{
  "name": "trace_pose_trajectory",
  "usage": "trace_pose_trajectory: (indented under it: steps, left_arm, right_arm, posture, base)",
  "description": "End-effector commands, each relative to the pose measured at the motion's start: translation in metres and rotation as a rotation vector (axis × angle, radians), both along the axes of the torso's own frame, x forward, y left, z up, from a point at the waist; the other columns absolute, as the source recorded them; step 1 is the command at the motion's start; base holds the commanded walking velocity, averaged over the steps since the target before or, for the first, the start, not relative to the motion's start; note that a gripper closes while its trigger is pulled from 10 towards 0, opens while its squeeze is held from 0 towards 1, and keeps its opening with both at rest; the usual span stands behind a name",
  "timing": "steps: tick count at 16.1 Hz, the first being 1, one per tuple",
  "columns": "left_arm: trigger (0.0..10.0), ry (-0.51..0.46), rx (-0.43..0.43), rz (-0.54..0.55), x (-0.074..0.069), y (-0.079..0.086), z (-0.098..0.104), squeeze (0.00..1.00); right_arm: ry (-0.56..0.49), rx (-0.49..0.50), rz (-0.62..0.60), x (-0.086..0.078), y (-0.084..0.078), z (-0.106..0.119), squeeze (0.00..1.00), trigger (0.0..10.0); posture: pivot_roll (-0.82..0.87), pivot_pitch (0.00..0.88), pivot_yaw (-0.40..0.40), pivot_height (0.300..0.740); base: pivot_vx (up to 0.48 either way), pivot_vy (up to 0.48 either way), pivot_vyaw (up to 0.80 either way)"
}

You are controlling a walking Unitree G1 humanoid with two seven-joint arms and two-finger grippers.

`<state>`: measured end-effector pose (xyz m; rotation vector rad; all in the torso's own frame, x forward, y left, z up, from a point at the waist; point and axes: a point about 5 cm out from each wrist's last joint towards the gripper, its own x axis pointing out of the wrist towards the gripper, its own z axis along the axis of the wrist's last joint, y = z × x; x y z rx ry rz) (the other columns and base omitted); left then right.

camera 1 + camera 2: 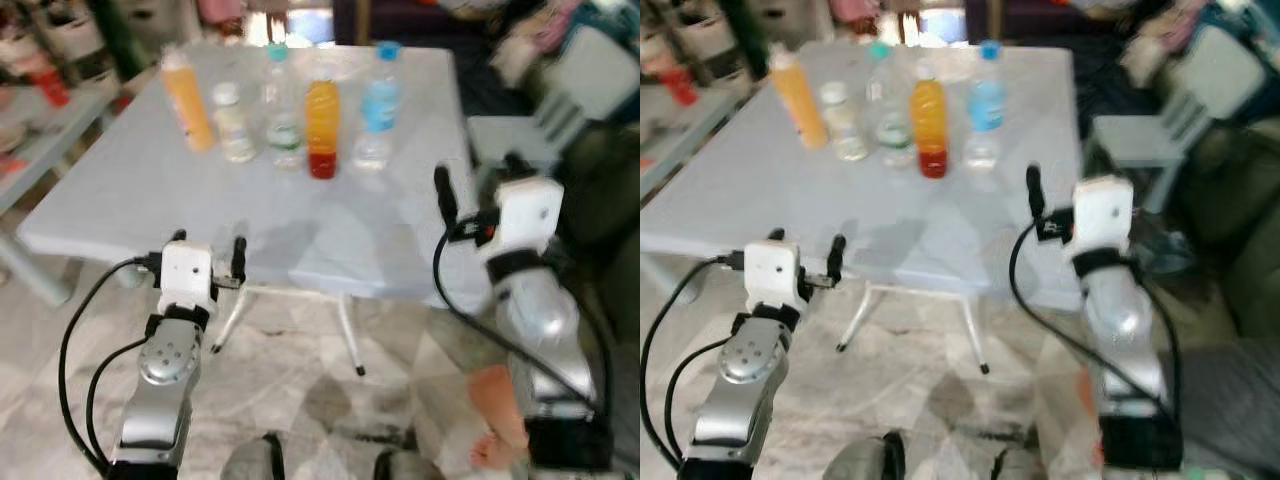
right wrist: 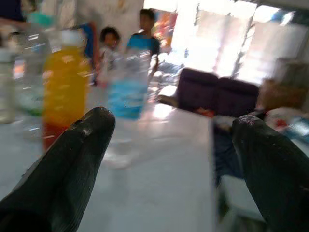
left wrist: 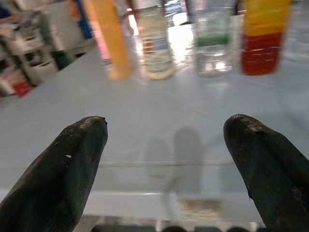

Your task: Restocking fridge

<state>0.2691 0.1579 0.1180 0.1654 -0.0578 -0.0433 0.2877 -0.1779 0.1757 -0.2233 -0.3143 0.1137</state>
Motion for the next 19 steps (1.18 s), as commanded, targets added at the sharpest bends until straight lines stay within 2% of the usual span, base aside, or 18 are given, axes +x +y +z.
trace_pose_trajectory:
  steps: [1,5,11,15,19]
  left_arm:
    - [10.0,-0.009,0.011,0.026,0.003,0.007,0.003,0.0]
    - [10.0,-0.014,0.003,0.017,0.006,0.004,0.005,0.0]
    - [10.0,-0.011,-0.013,0.008,0.003,0.002,0.003,0.0]
    - [10.0,-0.015,-0.023,0.01,0.002,0.004,0.002,0.0]
    - [10.0,-0.017,-0.026,0.014,0.002,0.004,0.003,0.0]
  right_arm:
    - [-0.03,-0.002,0.041,-0.006,0.013,0.006,0.0,10.0]
    - [-0.018,-0.003,0.045,-0.015,0.019,0.002,0.0,10.0]
    - [-0.012,0.012,0.049,-0.012,0.023,0.003,0.0,10.0]
    - [-0.008,0.008,0.059,-0.012,0.029,0.0,0.0,10.0]
    - [-0.019,-0.002,0.073,-0.011,0.029,0.003,0.0,10.0]
  posture:
    - [-0.02,0.126,0.079,0.74]
    - [-0.03,0.127,0.077,0.74]
    - [-0.02,0.118,0.063,0.74]
    - [-0.02,0.114,0.062,0.74]
    - [-0.02,0.118,0.066,0.74]
  base:
    - [0.304,0.0,0.0]
    - [0.302,0.0,0.0]
    - [0.299,0.0,0.0]
    - [0.0,0.0,-0.66]
    - [0.0,0.0,0.0]
